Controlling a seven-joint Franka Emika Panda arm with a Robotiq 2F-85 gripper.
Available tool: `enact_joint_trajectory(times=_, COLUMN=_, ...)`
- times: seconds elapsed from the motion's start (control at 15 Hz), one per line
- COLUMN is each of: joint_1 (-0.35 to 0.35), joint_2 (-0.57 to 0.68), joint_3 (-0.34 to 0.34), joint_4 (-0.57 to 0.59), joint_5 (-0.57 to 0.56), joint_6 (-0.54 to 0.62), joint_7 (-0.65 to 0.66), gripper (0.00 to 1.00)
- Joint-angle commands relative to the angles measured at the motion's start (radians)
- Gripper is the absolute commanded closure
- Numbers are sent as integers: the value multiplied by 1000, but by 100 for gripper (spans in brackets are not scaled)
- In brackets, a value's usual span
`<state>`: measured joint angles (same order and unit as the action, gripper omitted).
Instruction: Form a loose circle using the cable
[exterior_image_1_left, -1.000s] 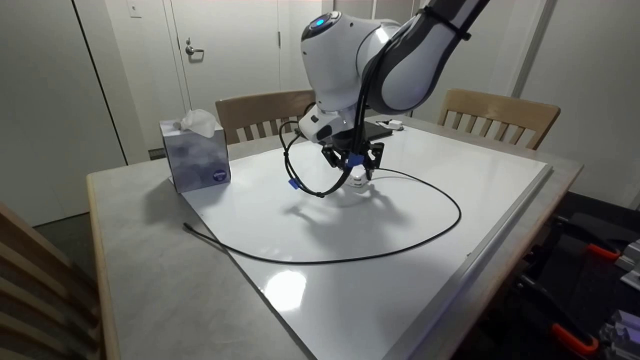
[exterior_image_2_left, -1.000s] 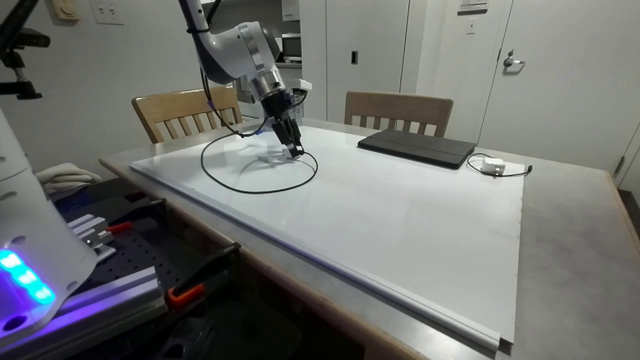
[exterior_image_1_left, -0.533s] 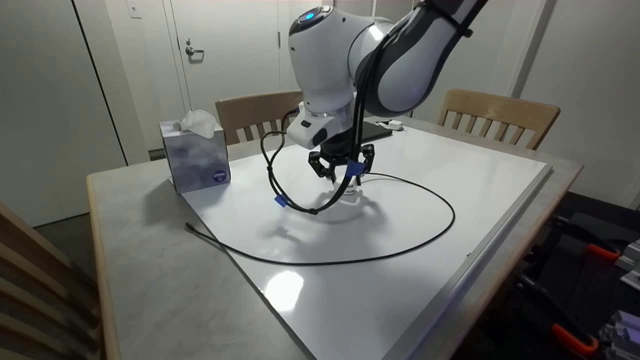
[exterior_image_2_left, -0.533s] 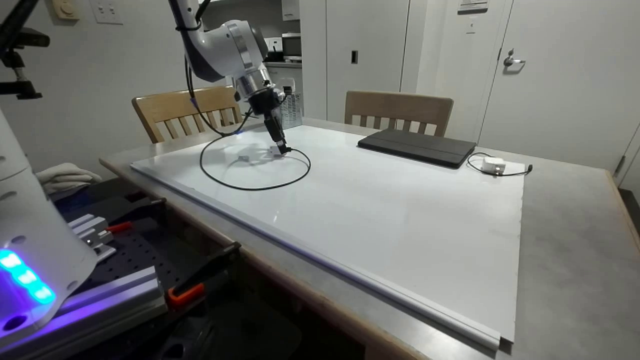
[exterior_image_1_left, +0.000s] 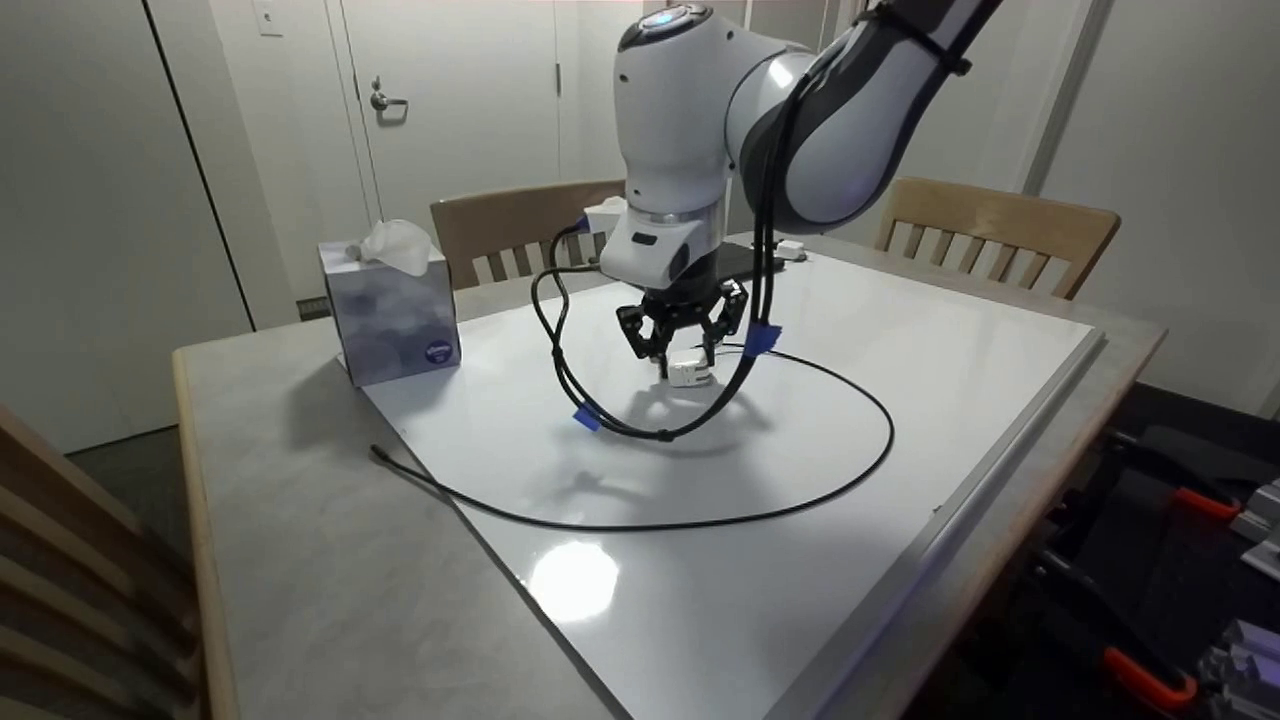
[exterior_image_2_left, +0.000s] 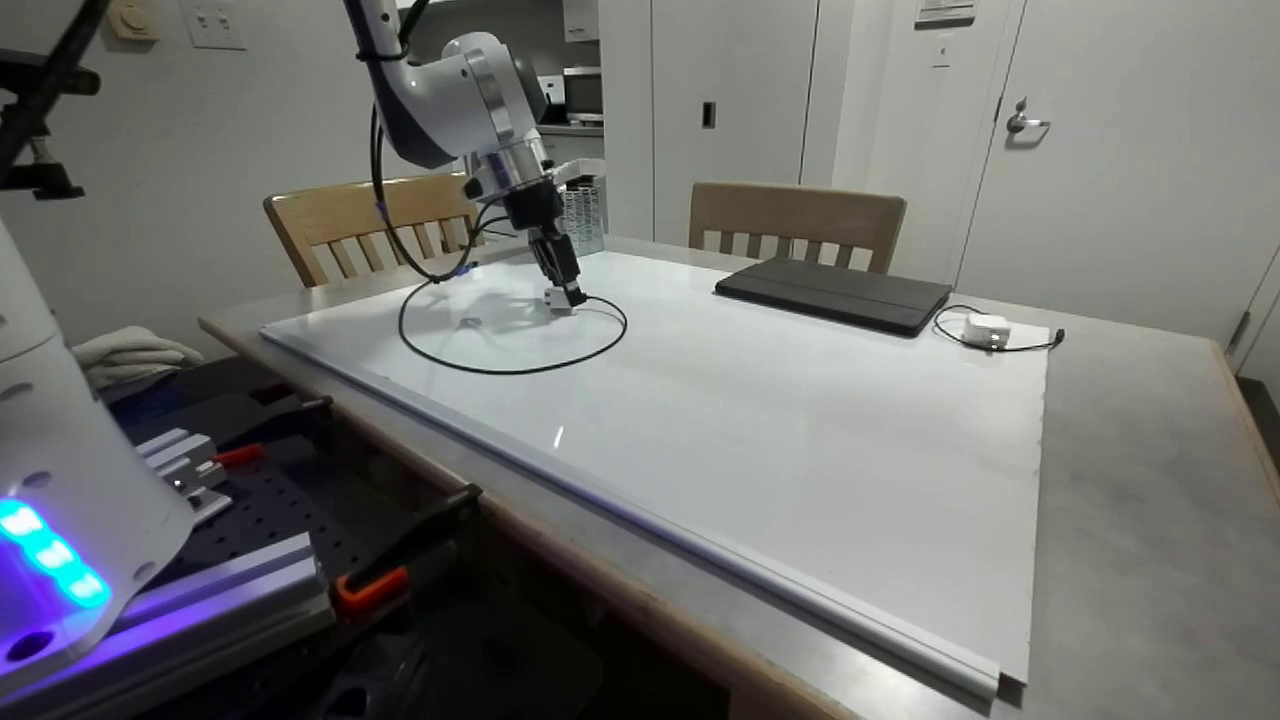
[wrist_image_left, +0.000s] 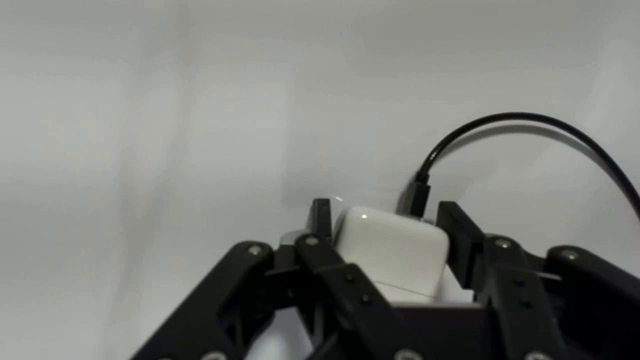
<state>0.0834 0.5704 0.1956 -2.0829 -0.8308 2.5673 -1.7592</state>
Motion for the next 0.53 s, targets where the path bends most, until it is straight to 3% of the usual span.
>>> enact_joint_trajectory(times=0.0, joint_1=-44, joint_2=-2, joint_3=26, joint_4=-53, joint_5=12, joint_6=128, joint_7=-162, gripper=14)
enact_joint_trajectory(times=0.2, joint_1=-71, joint_2=-3, joint_3=39, joint_4=-72, joint_5=69, joint_6=194, joint_7=-244, gripper=0)
enact_joint_trajectory(times=0.47, joint_1=-71, joint_2=-39, joint_3=53, joint_4=-103, joint_5=248, joint_6=214, joint_7=-191, gripper=0)
